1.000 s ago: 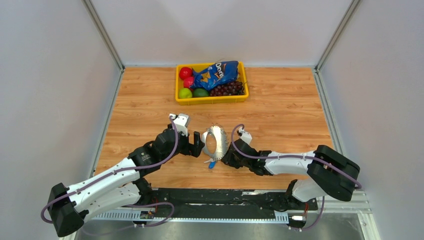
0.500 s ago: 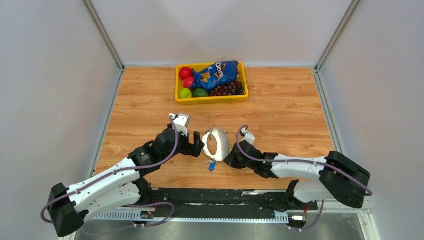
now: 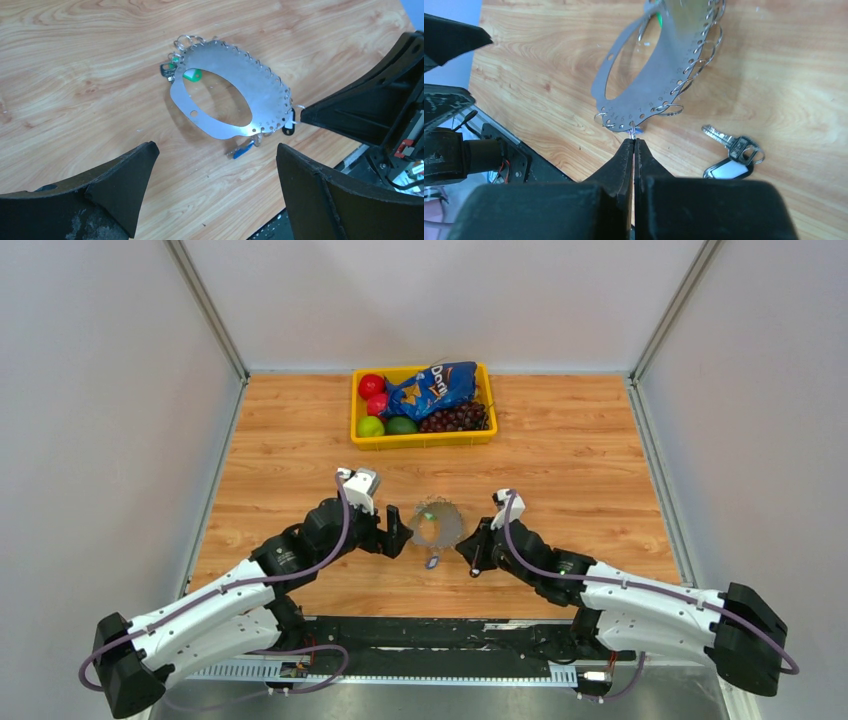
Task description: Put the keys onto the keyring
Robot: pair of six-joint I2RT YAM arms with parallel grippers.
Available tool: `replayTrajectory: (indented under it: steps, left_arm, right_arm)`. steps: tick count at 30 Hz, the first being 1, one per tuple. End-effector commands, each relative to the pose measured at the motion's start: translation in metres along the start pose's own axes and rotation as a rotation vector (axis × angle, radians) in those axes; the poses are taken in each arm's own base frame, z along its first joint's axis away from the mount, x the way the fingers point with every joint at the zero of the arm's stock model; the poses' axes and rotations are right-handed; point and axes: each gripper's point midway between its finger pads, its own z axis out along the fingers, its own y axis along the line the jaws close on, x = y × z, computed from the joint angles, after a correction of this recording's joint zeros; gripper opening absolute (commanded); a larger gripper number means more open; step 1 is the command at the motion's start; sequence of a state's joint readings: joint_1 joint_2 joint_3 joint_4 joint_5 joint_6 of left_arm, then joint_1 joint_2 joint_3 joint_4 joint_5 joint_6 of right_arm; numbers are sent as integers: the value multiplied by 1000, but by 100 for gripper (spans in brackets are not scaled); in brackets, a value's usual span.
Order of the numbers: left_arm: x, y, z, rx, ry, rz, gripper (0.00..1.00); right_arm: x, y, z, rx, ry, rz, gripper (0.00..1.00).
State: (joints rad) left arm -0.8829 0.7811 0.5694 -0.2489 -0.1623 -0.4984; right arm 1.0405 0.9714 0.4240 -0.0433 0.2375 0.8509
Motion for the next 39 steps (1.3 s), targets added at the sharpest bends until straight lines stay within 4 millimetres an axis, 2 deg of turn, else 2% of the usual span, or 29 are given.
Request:
replayTrajectory:
  steps: [1, 5, 9, 15, 22, 30, 39]
  left_arm:
    - [-30, -26, -10, 104, -72, -39, 100]
    - [-40, -37, -17, 156, -96, -51, 100]
    - [-52, -49, -28, 223, -136, -61, 100]
    - [-74, -68, -48, 321, -196, -66, 100]
    - [-90, -84, -65, 401, -233, -74, 100]
    - [-104, -100, -86, 507, -299, -66, 100]
    - [-110, -107, -92, 555, -333, -51, 100]
  right_arm:
    - [-34, 10, -13, -39, -134, -135, 0]
    - [-56, 26, -27, -97, -211, -229, 0]
    - [-81, 52, -45, -193, -296, -320, 0]
    - [-105, 94, -75, -348, -369, -438, 0]
    - [-111, 124, -96, -464, -356, -534, 0]
    - [-116, 146, -120, -566, -383, -594, 0]
    - [-115, 166, -132, -643, -382, -632, 0]
